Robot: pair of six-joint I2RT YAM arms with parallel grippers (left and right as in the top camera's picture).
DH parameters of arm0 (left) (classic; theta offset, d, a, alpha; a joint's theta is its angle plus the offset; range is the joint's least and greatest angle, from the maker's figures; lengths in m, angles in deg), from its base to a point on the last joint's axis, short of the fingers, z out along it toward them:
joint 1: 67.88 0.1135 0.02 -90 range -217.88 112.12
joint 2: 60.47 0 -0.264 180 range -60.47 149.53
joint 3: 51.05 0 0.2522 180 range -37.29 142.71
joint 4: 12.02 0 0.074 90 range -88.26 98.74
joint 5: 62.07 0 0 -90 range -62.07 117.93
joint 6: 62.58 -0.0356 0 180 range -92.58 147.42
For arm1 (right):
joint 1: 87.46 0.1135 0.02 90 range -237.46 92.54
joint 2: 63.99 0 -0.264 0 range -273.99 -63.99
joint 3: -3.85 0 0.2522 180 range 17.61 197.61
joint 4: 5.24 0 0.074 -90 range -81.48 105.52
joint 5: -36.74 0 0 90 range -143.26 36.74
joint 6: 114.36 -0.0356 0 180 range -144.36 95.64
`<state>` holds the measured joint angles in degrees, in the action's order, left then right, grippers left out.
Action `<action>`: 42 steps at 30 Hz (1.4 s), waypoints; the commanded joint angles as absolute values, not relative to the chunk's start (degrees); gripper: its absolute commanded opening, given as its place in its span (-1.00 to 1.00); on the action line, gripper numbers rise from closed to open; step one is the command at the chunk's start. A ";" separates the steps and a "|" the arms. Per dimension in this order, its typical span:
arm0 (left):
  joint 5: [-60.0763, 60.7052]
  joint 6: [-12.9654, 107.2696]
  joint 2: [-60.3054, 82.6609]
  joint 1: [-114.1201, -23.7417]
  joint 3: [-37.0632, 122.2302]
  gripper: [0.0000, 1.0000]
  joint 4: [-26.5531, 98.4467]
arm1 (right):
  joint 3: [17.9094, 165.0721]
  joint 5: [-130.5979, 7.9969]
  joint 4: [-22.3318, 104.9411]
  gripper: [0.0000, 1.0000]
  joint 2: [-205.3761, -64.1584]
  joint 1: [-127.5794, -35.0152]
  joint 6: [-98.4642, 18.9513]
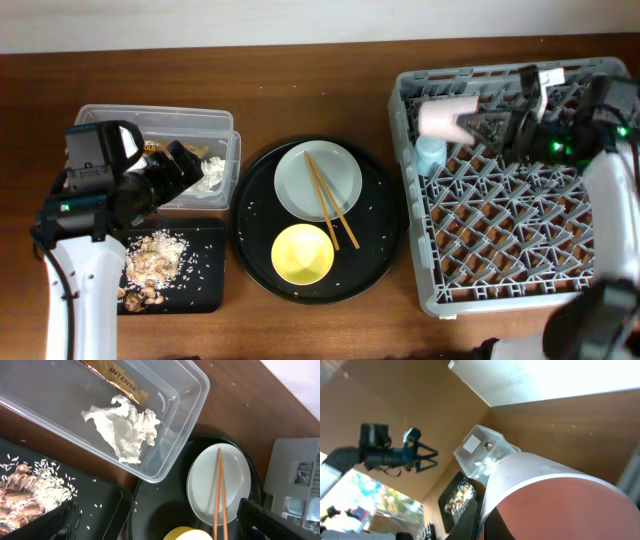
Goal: Sort waste into correct bins and load items into the dishwasher rack
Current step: 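Place the pink cup in the dish rack with the right gripper, then grasp one chopstick from the white plate with the right gripper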
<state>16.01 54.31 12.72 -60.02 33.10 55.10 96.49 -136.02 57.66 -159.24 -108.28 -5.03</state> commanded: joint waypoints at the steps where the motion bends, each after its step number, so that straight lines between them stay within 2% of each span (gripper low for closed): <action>1: 16.42 54.77 12.52 -59.83 33.47 0.99 55.00 | 96.55 -142.20 53.32 -0.92 -169.47 -110.22 -2.27; 8: 16.42 54.77 12.52 -59.83 33.47 0.99 55.00 | 96.55 -142.16 49.73 -0.92 -183.17 -112.85 -2.34; 15: 16.40 54.77 12.52 -59.83 33.47 0.99 55.00 | 96.57 -137.05 60.37 -0.87 -183.06 -119.14 -8.35; 16: 16.42 54.77 12.52 -59.83 33.47 0.99 55.00 | 96.55 -134.71 61.51 -0.72 -182.82 -119.82 -8.35; 17: 16.42 54.77 12.52 -59.83 33.47 0.99 55.00 | 96.57 -132.15 62.58 -0.66 -182.40 -120.26 -8.35; 21: 16.42 54.77 12.52 -59.83 33.47 0.99 55.00 | 96.88 -129.26 65.40 -0.61 -179.21 -121.85 -8.39; 23: 16.42 54.77 12.52 -59.83 33.47 0.99 55.00 | 98.19 -125.09 68.00 -0.47 -175.50 -123.86 -8.92; 25: 16.42 54.77 12.52 -59.83 33.45 0.99 55.00 | 99.33 -114.84 68.81 -0.24 -170.25 -126.27 -14.16; 28: 16.42 54.77 12.52 -59.83 33.47 0.99 55.00 | 99.35 -102.25 68.77 -0.14 -163.17 -127.62 -19.84; 30: 16.42 54.77 12.52 -59.83 33.47 0.99 55.00 | 99.35 -100.83 68.72 -0.12 -156.92 -126.84 -20.37; 35: 16.42 54.77 12.52 -59.83 33.47 0.99 55.00 | 99.33 -95.85 67.72 -0.12 -146.49 -115.41 -17.09; 37: 16.42 54.77 12.52 -59.83 33.47 0.99 55.00 | 99.33 -94.12 69.31 -0.13 -144.55 -103.95 -14.66; 40: 16.42 54.77 12.52 -59.83 33.47 0.99 55.00 | 99.26 -82.29 70.56 -0.11 -145.34 -83.56 -14.80; 42: 16.42 54.77 12.52 -59.83 33.47 0.99 55.00 | 99.26 -74.51 70.39 -0.07 -147.13 -73.42 -16.50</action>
<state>16.12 54.31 12.72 -60.02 33.12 55.10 98.65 -84.00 70.25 -146.10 -79.52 -15.54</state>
